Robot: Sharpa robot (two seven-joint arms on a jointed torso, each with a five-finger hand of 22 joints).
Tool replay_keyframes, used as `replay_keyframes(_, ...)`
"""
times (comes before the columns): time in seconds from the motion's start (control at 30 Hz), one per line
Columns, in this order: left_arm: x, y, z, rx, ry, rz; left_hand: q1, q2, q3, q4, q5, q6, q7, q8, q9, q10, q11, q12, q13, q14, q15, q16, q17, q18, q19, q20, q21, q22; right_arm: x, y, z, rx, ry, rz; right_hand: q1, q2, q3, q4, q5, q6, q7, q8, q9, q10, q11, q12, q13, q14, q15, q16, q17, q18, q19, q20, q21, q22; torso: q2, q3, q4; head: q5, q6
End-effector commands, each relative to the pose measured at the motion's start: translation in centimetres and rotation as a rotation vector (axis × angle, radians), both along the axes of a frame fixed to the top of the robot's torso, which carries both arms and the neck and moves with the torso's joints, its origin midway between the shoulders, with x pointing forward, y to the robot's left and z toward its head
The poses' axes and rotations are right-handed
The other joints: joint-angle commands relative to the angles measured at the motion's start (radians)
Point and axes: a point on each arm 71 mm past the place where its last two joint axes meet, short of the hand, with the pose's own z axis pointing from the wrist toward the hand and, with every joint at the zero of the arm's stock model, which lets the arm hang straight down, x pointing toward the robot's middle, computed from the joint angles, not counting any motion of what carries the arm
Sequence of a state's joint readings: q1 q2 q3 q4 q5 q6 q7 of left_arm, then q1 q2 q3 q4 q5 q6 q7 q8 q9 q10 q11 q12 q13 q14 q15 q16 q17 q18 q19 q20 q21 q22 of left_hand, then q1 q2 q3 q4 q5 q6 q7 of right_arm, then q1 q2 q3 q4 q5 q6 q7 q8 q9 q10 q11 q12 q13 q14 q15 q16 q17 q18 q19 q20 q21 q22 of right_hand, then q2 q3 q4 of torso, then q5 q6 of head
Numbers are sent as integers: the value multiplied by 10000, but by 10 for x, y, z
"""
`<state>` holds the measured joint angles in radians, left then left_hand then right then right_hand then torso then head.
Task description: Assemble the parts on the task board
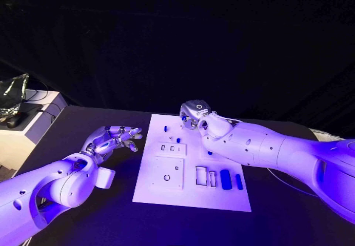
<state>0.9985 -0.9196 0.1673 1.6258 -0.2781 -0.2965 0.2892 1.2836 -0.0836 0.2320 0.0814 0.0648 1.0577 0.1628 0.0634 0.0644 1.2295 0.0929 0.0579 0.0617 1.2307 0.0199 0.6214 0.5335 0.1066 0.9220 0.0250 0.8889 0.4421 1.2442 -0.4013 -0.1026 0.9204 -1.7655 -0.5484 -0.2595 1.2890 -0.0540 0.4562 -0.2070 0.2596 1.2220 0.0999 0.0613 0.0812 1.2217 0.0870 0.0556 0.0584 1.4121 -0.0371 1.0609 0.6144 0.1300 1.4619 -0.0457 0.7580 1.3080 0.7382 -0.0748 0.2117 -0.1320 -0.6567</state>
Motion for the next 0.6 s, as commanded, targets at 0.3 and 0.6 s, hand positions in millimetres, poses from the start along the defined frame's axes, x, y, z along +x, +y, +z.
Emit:
replay_keyframes(0.3, 0, -1, 2, -74, -43, -146, 37, 58, -6, -37, -55, -63, 3, 15, 15, -88, 13, 44, 12, -51, 29, 27, -22, 60, -29, 47, 35, -27, 2, -1, -5, -348, 363, -47, 187, 90, 5, 73, 87, 21, 41, 33, 1, 620, -381, 34, 21, 28, -41, 22, 8, 121, 491, -86, -70, 896, 19, -9, 20, -30, -32)
replay_keyframes(0.6, -1, -1, 2, -79, -50, -152, 37, 58, -6, -37, -55, -63, 3, 15, 15, -88, 13, 44, 12, -51, 29, 27, -22, 60, -29, 47, 35, -27, 4, -3, -8, -416, 514, -185, 180, 90, -1, 86, 90, -1, 49, 33, -2, 600, -373, 33, 21, 27, -38, 6, 2, 128, 485, -83, -122, 886, 19, -11, 14, -28, -49)
